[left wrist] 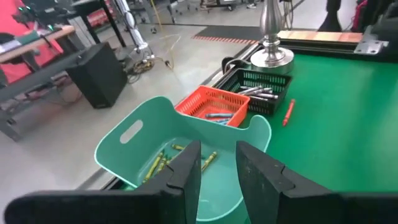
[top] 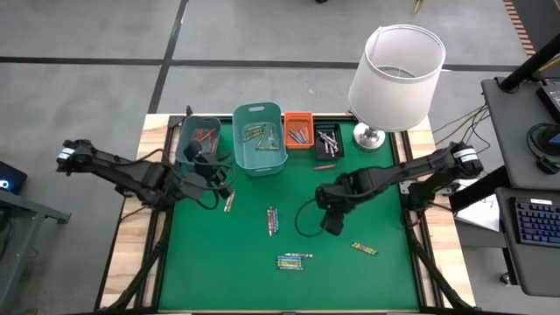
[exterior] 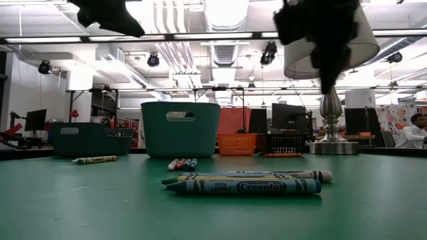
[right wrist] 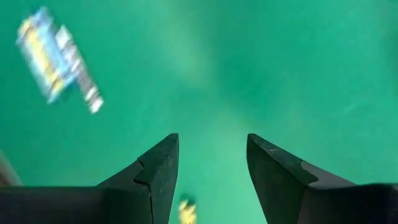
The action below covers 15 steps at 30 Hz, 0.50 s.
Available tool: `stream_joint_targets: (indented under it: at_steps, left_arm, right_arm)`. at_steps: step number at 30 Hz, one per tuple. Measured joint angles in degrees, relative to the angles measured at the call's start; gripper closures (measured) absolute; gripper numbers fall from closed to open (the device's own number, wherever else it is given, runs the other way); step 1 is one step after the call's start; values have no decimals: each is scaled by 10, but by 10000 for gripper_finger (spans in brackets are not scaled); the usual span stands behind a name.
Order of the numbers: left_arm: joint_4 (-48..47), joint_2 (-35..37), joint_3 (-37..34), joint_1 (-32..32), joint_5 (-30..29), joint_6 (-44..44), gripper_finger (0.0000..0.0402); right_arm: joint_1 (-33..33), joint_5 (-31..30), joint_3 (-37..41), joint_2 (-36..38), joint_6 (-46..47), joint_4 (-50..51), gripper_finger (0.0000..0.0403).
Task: Sort crayons
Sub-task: Put the green crayon into the green bin
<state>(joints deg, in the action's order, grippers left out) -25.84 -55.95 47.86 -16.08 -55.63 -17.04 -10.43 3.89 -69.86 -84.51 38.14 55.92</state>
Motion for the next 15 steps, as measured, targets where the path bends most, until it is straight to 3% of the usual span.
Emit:
stream_joint_targets:
  at_steps: [7,15]
  left_arm:
    - [4,-18,0,-3,-9,0,318]
    - [22,-32,0,-3,-10,0,318]
  right_arm:
    - [-78,15,11,0,34,29,225]
    - [-160,41,79,0,150,42,225]
